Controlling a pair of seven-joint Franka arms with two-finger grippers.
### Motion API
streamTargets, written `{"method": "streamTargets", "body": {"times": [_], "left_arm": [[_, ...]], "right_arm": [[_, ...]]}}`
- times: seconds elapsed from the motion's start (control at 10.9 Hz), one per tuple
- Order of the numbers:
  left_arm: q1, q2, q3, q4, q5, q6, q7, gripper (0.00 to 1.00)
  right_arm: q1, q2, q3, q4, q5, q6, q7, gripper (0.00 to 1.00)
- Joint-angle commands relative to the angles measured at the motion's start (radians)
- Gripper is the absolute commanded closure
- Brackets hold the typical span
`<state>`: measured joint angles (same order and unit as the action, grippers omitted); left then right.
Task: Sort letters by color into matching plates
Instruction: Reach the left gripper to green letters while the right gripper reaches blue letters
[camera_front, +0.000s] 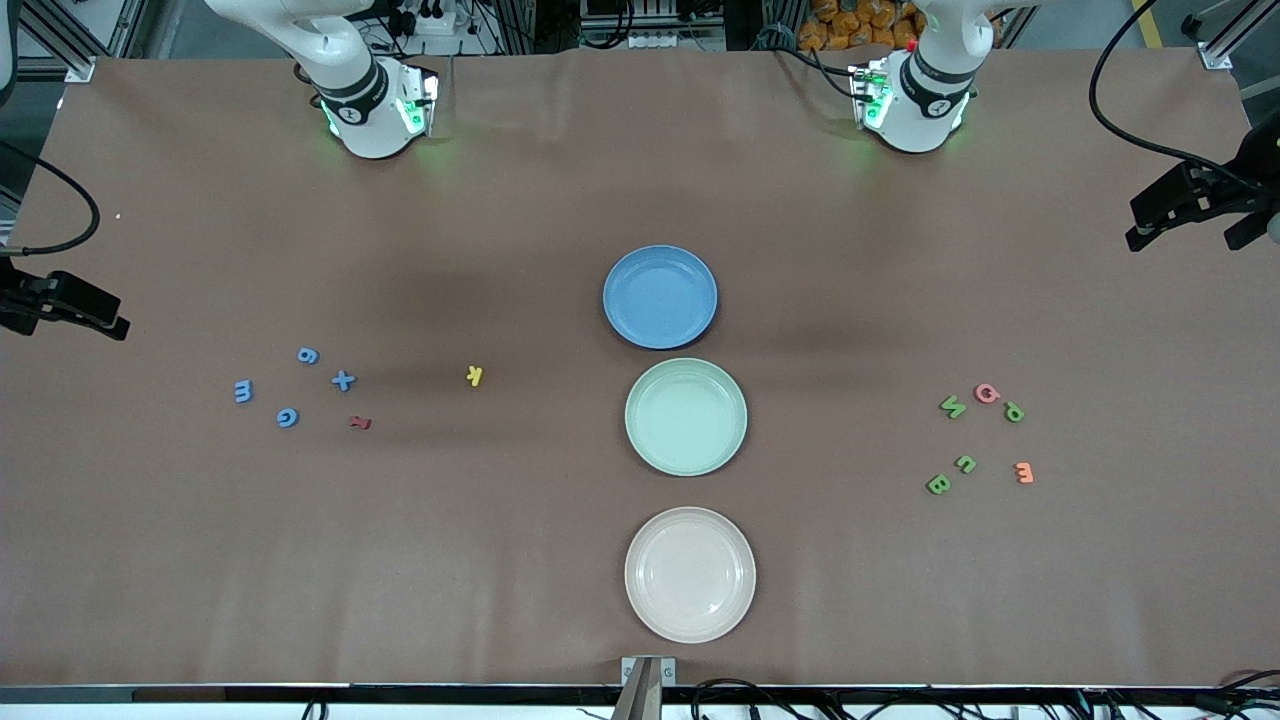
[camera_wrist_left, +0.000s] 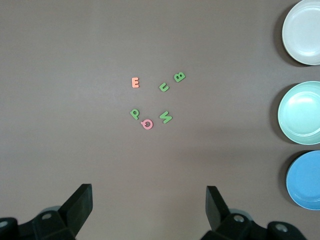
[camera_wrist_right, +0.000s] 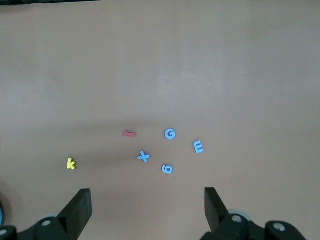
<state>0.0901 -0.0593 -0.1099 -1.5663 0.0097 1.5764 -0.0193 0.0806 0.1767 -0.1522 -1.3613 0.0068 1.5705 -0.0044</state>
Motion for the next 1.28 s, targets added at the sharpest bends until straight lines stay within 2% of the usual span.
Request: {"method": "streamTargets", "body": {"times": [0.0, 0.27, 0.46, 0.82, 0.91, 1.19], "left_arm": [[-0.007, -0.005, -0.002, 0.005, 0.024, 0.001, -0.001, 0.00], [0.007, 0.021, -0.001, 0.002, -0.008, 0.001, 0.006, 0.00], [0.010, 0.073, -0.001, -0.008, -0.010, 0.016, 0.010, 0.00], [0.007, 0.173, 0.001, -0.073, 0.009, 0.187, 0.142, 0.00], [0.005, 0.200, 0.001, -0.084, 0.021, 0.230, 0.238, 0.00], [0.007, 0.204, 0.003, -0.232, 0.023, 0.415, 0.265, 0.00]], "right_arm": [[0.004, -0.014, 0.005, -0.015, 0.016, 0.006, 0.000, 0.00], [0.004, -0.014, 0.005, -0.015, 0.016, 0.005, 0.000, 0.00], [0.004, -0.016, 0.005, -0.015, 0.015, -0.003, 0.001, 0.00], [0.011, -0.013, 0.006, -0.015, 0.015, 0.003, 0.000, 0.00], [0.011, -0.013, 0.006, -0.016, 0.015, 0.000, 0.000, 0.00], [0.013, -0.013, 0.008, -0.061, 0.015, 0.006, 0.000, 0.00]]}}
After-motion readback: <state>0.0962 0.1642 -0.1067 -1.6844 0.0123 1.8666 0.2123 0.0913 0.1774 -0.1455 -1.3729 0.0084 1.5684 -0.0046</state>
